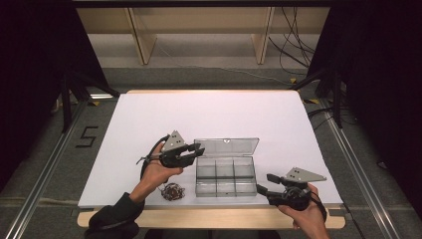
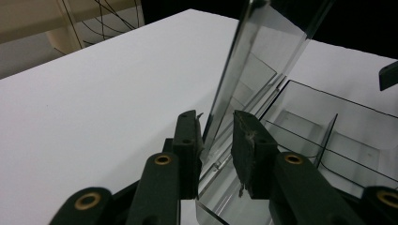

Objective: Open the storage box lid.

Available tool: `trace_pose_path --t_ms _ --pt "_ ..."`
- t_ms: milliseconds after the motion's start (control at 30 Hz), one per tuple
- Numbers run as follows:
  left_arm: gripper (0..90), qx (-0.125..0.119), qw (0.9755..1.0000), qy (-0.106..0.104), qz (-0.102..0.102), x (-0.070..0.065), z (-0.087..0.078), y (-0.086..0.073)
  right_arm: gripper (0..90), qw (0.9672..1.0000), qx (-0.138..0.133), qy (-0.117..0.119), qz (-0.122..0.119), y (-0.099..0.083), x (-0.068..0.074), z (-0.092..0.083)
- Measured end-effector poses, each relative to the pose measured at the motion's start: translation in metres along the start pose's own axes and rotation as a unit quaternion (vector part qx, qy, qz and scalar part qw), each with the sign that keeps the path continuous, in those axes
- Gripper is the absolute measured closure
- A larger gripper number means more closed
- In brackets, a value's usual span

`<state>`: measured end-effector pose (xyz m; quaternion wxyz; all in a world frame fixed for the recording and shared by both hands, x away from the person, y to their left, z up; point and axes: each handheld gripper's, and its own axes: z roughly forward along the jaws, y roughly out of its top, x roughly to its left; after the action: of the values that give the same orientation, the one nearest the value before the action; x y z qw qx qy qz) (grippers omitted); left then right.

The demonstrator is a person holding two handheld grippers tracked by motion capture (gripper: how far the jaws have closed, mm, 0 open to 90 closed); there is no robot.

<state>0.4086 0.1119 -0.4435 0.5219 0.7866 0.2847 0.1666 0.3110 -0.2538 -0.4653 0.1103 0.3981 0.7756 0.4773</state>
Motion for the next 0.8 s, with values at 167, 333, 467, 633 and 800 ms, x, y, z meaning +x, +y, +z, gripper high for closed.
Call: trace_pose_path --t_ms 167,333,467,633,800 --pt "71.4 0.001 1.0 0.0 -0.003 0.003 0.003 -0.001 39.6 0.9998 -0.002 0.006 -0.02 -0.003 -0.002 0.0" --pt "71.6 0.003 1.0 0.005 -0.008 0.004 0.005 -0.001 39.6 1.0 0.008 0.005 0.002 -0.006 0.003 -0.002" --pt "71.9 0.003 0.9999 0.006 -0.009 0.006 0.007 -0.002 39.3 0.9998 0.012 0.004 -0.016 -0.007 0.002 -0.001" --pt "72.2 0.004 0.9998 0.012 -0.013 0.008 0.01 -0.003 37.4 0.9999 0.01 0.003 -0.009 -0.009 0.003 -0.001" --pt "72.0 0.005 0.9998 0.008 -0.02 0.011 0.013 -0.004 35.4 0.9998 0.014 0.009 -0.007 -0.011 0.005 -0.001"
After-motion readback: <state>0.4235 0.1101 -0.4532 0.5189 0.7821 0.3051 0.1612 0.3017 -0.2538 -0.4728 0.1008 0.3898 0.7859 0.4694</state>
